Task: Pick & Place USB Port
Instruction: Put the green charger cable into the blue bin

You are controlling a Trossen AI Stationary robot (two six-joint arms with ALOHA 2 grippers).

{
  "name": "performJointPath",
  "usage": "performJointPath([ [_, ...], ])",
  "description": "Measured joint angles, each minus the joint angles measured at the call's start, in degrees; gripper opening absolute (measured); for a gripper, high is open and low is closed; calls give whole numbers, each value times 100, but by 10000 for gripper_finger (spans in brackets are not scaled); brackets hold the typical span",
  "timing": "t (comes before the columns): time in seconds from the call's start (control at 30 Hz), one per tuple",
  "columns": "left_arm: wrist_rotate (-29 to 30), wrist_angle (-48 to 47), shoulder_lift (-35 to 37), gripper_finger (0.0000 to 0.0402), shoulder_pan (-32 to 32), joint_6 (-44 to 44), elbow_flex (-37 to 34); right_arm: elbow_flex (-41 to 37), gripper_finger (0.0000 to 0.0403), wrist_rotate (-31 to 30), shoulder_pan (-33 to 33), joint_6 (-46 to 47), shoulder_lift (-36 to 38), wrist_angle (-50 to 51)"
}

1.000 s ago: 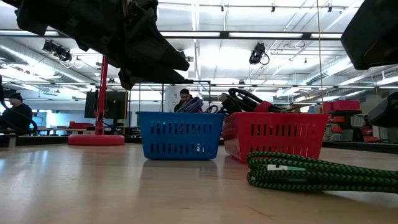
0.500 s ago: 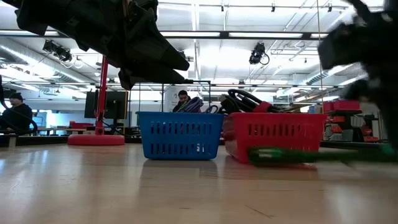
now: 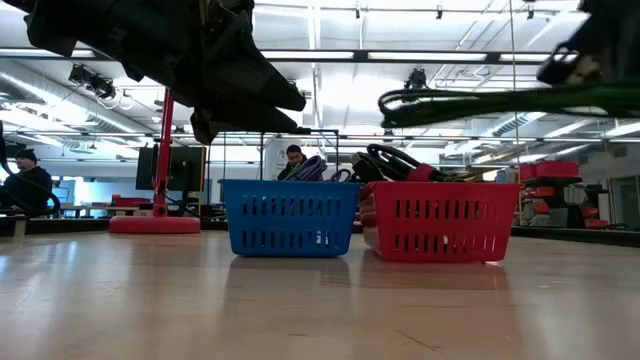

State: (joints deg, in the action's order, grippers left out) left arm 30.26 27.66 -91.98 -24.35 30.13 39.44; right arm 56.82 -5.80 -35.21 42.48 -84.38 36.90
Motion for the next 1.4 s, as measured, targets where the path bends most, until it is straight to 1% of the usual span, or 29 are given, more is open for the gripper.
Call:
performJointPath([
  [0.17,66,113,0,177,1,70,0,0,0,-605,21,-275,373,12],
  [0.27,98,397,0,177,-1,43,2,2,0,-1018,101,-536,551,4],
  [0.33,104,720,0,177,1,-89,1,2,0,-1328,185,-752,656,-109],
  [0.47,105,1819,0,177,28,-592,1,4,0,-1806,392,-1387,750,-657],
  [0.57,104,2624,0,177,84,-1034,2,9,0,-1831,592,-2085,761,-1263],
  [0.67,67,3209,2,177,154,-1418,2,11,0,-1822,809,-2713,761,-1831],
  [0.83,-9,3640,7,177,308,-1623,2,11,0,-1824,1126,-3419,761,-2515],
  [0.93,-54,3776,11,177,381,-1648,2,11,0,-1822,1290,-3659,761,-2700],
  [1.07,-555,3995,9,177,502,-1865,2,13,0,-1819,1546,-3807,763,-2795],
  [1.23,-517,4138,9,177,621,-1997,2,16,0,-1438,1727,-3936,763,-3178],
  [1.4,-524,4175,4,177,761,-2040,2,22,0,-1387,1768,-4022,763,-3416],
])
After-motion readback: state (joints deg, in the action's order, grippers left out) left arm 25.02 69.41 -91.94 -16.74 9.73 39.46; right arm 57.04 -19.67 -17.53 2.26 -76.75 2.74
